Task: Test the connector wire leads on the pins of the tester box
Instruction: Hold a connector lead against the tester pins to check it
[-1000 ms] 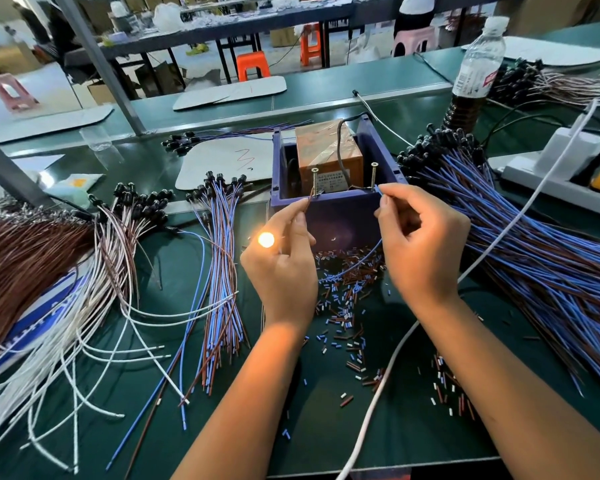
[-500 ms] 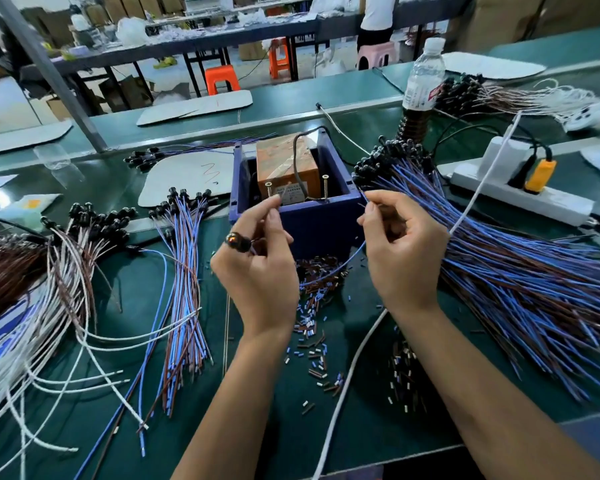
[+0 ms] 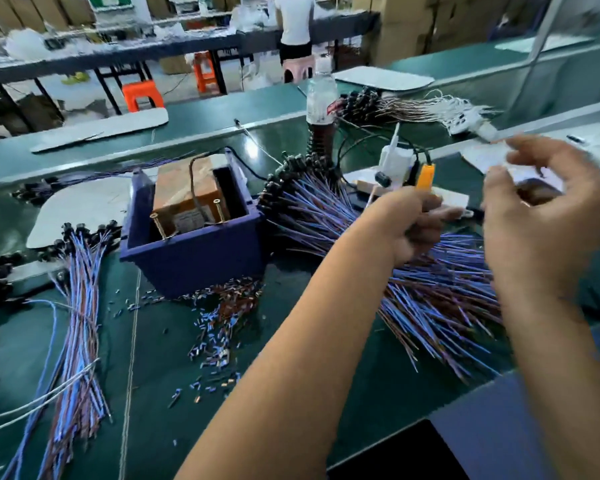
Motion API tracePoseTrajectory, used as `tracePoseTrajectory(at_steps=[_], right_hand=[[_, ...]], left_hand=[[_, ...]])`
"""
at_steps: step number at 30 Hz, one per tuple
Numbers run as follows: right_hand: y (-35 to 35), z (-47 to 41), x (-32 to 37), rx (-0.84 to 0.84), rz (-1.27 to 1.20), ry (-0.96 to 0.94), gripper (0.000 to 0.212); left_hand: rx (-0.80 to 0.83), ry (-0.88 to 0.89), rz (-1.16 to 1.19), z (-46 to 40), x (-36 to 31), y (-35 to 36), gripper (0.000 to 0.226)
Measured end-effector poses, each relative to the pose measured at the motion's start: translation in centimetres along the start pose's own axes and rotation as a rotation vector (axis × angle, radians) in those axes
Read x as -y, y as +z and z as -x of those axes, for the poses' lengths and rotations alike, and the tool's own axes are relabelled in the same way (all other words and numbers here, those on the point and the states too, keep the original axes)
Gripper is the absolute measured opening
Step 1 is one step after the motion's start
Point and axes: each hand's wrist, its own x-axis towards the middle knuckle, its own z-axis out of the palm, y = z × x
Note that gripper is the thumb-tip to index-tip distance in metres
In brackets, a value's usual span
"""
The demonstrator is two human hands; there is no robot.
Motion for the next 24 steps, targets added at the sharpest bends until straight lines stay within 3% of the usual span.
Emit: tracePoseTrajectory(at_steps=[3, 7, 10, 14, 17, 19, 24], right_hand=[[-0.8, -0.3, -0.4, 0.145, 0.075, -0.040, 0.018], [-0.4, 0.2, -1.8, 0.487, 0.294, -0.027, 0.042], [0.1, 0.6, -2.2, 0.675, 0.347, -0.048, 0.047], [0.7, 0.5, -2.6, 0.770, 0.335, 0.021, 0.046], [0.9, -0.1, -3.3, 0.737, 0.214, 0.099, 0.011], [0.8, -0.5, -3.1, 0.678, 0.193, 0.022, 0.016], [2.2, -0.2, -2.3, 0.681, 0.371, -0.136, 0.013]], left_hand=[[-0.019, -0.033, 0.155, -3.1, 0.8, 1.4, 0.029], [0.007, -0.023, 0.185, -4.5, 1.1, 1.6, 0.038], [-0.031, -0.009, 0.233, -4.5, 0.3, 0.5, 0.040], [-0.133, 0.070, 0.495, -4.7, -1.7, -2.0, 0.036], [-0.218, 0.156, 0.580, -4.3, -3.4, -4.1, 0.033], [-0.268, 0.200, 0.603, -3.8, -4.6, -5.4, 0.035], [-0.488, 0.288, 0.283, -2.7, -6.9, -7.1, 0.026]])
